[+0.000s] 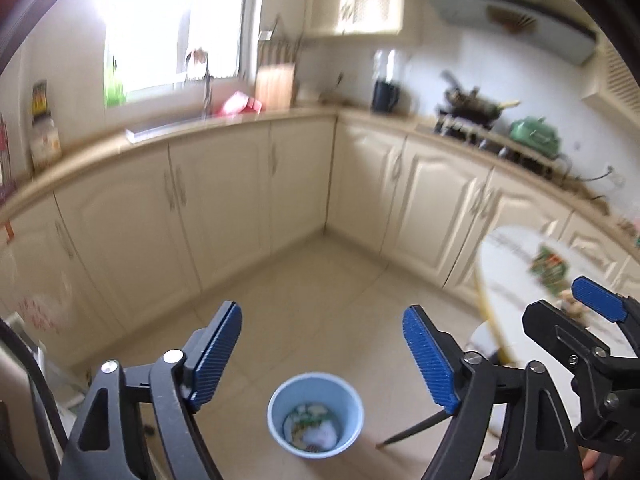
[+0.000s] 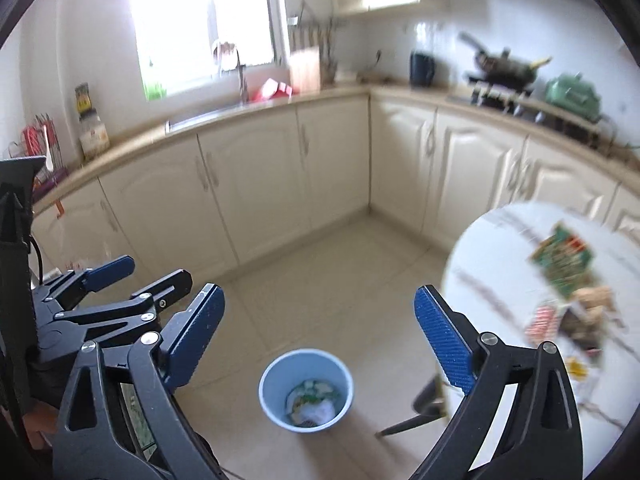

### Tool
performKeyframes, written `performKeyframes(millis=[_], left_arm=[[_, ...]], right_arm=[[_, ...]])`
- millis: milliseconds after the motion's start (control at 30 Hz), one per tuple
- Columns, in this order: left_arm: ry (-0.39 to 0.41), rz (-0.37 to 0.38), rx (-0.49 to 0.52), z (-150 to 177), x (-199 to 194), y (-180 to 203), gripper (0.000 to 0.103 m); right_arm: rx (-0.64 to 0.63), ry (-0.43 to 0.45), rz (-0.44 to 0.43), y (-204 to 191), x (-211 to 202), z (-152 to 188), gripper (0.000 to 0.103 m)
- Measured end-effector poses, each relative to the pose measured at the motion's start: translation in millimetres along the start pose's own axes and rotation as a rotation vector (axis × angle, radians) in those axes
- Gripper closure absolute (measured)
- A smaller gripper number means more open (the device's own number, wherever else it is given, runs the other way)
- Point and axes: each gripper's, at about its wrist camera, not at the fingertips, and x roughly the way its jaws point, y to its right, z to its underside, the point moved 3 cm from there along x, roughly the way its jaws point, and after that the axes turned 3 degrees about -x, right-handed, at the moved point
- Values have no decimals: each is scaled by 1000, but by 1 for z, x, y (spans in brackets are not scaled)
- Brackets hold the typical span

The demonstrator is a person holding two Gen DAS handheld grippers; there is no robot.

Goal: Collect trash
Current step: 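Bring both open tools back to the table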

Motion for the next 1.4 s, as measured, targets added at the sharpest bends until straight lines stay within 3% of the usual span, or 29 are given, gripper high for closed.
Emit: performKeyframes(millis=[100, 200, 367, 567, 667, 933, 1033, 1200, 1400], left_arm=[[111, 42, 35, 9, -54, 28, 7], [216, 69, 79, 27, -100, 46, 4], [326, 119, 104, 50, -164, 73, 2], [420, 160, 139, 107, -213, 107, 1], [464, 159, 152, 144, -229, 99, 1], [471, 232, 199, 185, -220, 127, 1], [445, 256, 212, 178, -206, 134, 1], [389, 283, 251, 137, -172, 155, 1], [258, 315, 309, 97, -115, 186, 1]], right_arm=[[-7, 82, 52, 2, -52, -9, 4], [-4, 169, 100, 4, -106, -11, 0], [0, 276, 173, 7, -187, -10, 0], [8, 383, 275, 14, -263, -3, 0], [15, 421, 317, 19, -287, 2, 0], [57, 465, 427, 52, -323, 13, 0], [82, 458, 456, 70, -328, 18, 0], [129, 421, 495, 105, -320, 27, 0], [189, 358, 523, 153, -303, 44, 0]])
